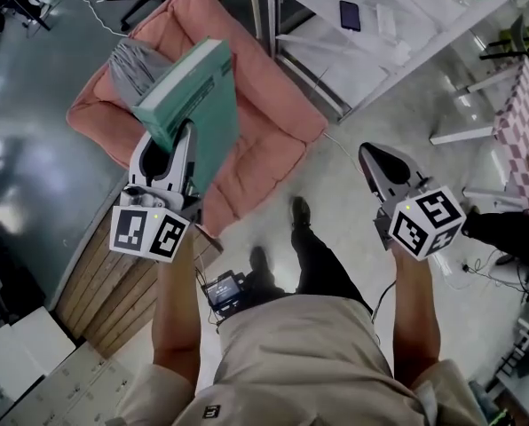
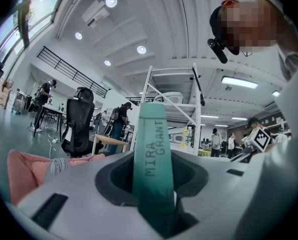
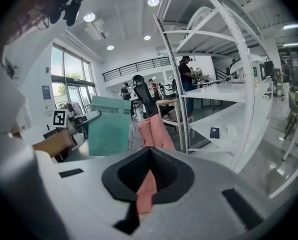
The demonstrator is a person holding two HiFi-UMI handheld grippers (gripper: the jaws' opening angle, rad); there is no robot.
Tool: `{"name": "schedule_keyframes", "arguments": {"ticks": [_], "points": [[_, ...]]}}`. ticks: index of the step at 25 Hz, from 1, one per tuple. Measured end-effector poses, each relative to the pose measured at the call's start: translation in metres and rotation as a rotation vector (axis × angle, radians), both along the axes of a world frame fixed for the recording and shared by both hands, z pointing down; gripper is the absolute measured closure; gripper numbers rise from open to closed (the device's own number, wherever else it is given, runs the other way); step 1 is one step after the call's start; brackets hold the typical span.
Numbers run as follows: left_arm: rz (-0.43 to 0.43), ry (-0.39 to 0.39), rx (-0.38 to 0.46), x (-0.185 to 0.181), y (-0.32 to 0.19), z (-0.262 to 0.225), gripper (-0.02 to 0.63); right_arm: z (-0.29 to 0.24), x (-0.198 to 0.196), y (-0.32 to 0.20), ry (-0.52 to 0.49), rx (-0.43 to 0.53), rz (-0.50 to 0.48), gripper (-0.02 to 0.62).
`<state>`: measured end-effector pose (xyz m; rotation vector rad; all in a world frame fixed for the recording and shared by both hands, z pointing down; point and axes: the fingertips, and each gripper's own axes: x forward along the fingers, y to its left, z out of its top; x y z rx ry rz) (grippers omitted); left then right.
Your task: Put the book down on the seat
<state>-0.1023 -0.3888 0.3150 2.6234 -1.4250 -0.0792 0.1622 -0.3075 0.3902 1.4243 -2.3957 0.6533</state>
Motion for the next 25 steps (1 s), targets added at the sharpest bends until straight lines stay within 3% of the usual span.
{"name": "schedule_keyframes", "arguments": {"ticks": [13, 16, 25], "points": [[-0.025, 0.033, -0.164, 0.015, -0.053, 0.103, 0.460, 0.069, 0.016, -0.033, -0.013, -0.091, -0.001, 0.603], [-0.021, 0.065, -0.166, 0.012, -0.064, 0.127, 0.460, 0.082, 0.016, -0.038, -0.017, -0.102, 0.003, 0.603], [-0.063, 0.079, -0.281, 0.007, -0.092, 0.209, 0.460, 0.132, 0.023, -0.050, -0.014, -0.165, 0.002, 0.603]]}}
